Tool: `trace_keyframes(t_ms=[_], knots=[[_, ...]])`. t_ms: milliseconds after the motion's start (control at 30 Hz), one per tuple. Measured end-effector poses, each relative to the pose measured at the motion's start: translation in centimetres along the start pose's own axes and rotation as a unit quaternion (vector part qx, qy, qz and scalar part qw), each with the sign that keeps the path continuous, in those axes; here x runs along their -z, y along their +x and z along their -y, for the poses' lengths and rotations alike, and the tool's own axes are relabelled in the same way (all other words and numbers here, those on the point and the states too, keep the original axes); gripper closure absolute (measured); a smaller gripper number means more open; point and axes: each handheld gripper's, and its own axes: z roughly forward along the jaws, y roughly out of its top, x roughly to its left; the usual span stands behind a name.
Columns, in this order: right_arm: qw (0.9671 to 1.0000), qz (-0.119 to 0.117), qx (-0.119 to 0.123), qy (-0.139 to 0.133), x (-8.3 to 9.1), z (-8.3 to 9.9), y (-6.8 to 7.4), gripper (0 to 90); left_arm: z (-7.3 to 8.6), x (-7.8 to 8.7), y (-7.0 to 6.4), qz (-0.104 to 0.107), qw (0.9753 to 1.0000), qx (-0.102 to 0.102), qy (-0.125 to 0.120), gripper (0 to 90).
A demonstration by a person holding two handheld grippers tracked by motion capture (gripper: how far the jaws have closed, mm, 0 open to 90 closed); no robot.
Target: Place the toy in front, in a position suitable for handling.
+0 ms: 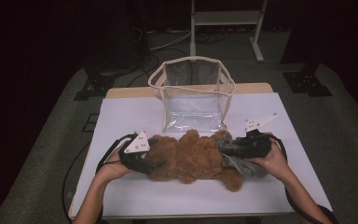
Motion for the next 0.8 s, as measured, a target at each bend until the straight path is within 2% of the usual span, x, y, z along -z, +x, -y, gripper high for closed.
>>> trace_keyframes(t_ms=[133, 233, 300, 367, 433, 500, 667, 800], knots=[[0.9998, -0.002, 0.020, 0.000, -0.4, -0.8, 1.1, 72.1, 0.1, 0.2, 0.8, -0.002, 0.9999, 0.011, 0.000, 23.2], [0.9999, 0.007, 0.014, -0.003, -0.5, -0.9, 0.6, 72.1, -0.5, 0.7, 0.4, 0.005, 0.9999, 0.001, -0.012, 23.1], [0.9999, 0.008, 0.004, -0.007, -0.6, -0.7, -0.1, 72.0, -1.4, 0.7, -0.1, 0.008, 0.9997, -0.015, -0.020, 23.0], [0.9999, 0.007, -0.003, -0.012, -0.7, -0.5, -0.5, 71.9, -2.2, 0.3, -0.7, 0.020, 0.9991, -0.035, -0.017, 22.8], [0.9997, 0.002, -0.012, -0.022, -0.6, -0.2, -0.8, 71.9, -2.6, -0.4, -0.9, 0.020, 0.9982, -0.056, 0.006, 22.9], [0.9995, 0.001, -0.016, -0.026, -0.3, 0.0, -0.9, 71.8, -2.4, -0.9, -0.9, 0.019, 0.9979, -0.060, 0.016, 22.9], [0.9993, 0.003, -0.014, -0.035, 1.2, 0.7, -0.6, 71.8, -1.9, -1.1, -0.3, 0.007, 0.9988, -0.046, 0.011, 23.6], [0.9993, -0.009, -0.006, -0.035, 1.1, 0.9, 0.1, 71.8, -1.6, -1.3, 0.4, 0.002, 0.9995, -0.030, 0.006, 24.3]])
